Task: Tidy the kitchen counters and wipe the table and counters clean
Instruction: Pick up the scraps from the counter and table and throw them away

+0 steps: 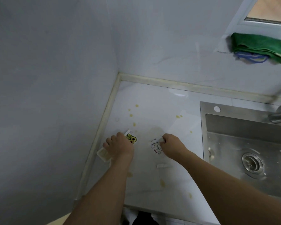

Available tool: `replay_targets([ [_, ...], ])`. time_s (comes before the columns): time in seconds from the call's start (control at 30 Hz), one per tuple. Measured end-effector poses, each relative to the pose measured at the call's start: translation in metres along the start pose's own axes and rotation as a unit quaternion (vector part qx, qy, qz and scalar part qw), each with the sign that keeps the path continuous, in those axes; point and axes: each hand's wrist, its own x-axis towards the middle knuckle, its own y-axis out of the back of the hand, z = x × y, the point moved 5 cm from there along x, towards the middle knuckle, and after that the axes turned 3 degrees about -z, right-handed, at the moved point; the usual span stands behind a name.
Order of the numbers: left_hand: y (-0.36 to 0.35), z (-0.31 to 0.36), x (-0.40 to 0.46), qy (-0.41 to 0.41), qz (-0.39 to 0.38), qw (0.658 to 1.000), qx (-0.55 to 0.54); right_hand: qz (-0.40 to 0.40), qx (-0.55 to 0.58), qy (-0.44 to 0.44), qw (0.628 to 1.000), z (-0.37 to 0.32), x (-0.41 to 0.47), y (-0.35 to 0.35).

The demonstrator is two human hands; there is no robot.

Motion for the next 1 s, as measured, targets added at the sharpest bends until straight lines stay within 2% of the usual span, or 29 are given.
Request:
replay_targets([
  [0.17,-0.002,-0.001,0.009,0.026,-0.014,0.999,-0.045,0.001,-0.011,0.002,1.000,0.001,0.006,-0.005],
  [0.43,-0.007,0.003,0.015,0.042,-0.048,0.996,-0.056,-0.004,-0.036,0.005,0.999,0.002,0.013,-0.012],
  [0.67,-0.007,0.012,0.013,-0.026,0.004,1.000,0.015,-0.025,-0.076,0.006,0.997,0.012,0.010,-0.016],
  [1.0,-0.015,0.010,0.002,0.020,-0.006,1.000,-0.015,-0.020,-0.075,0.002,0.997,0.027,0.002,-0.014],
])
